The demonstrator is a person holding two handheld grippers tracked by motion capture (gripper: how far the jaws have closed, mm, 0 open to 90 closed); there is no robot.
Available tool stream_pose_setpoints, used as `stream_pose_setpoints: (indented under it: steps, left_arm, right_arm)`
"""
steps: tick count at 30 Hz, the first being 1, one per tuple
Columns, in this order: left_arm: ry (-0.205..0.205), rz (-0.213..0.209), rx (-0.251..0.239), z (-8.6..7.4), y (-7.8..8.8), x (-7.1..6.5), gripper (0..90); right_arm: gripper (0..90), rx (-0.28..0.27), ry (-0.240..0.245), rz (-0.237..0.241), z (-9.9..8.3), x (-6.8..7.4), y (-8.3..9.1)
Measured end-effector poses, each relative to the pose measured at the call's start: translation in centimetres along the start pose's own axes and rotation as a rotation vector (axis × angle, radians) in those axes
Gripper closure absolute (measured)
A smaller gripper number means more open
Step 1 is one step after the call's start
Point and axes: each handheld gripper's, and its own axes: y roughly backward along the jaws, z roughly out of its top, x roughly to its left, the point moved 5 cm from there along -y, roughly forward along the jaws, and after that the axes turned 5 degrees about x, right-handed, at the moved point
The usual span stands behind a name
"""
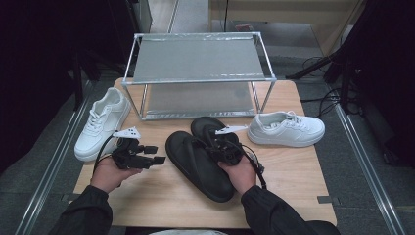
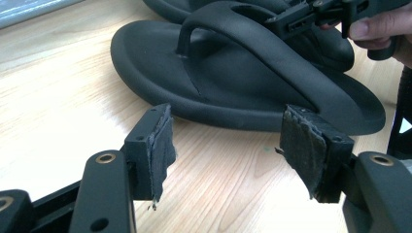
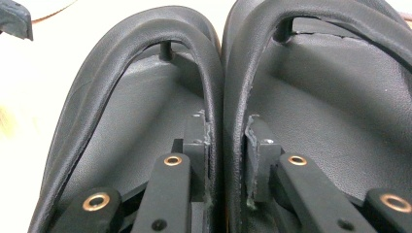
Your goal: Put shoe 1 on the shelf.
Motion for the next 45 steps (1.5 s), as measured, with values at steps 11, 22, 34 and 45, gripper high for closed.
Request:
stream_pose_setpoints:
  steps: [11, 22, 34, 45]
  left_arm:
    - [0.019, 0.020, -0.009, -1.1, 0.9, -0.1, 36.7]
    - [0.006, 0.014, -0.003, -1.0, 0.7, -0.2, 36.6]
    - [-0.011, -0.005, -0.001, -0.9, 0.4, -0.6, 36.2]
    - [-0.017, -0.019, 0.008, -0.8, 0.2, -0.6, 36.1]
  right_arm:
    - [76.1, -0.001, 0.021, -0.001, 2.3, -0.3, -0.7]
    - [76.2, -0.026, -0.014, -0.055, 6.3, -2.8, -2.0]
    - [76.2, -0.053, -0.068, -0.141, 9.5, -5.3, -4.5]
    - [76.1, -0.098, -0.172, -0.187, 10.7, -6.8, -6.3]
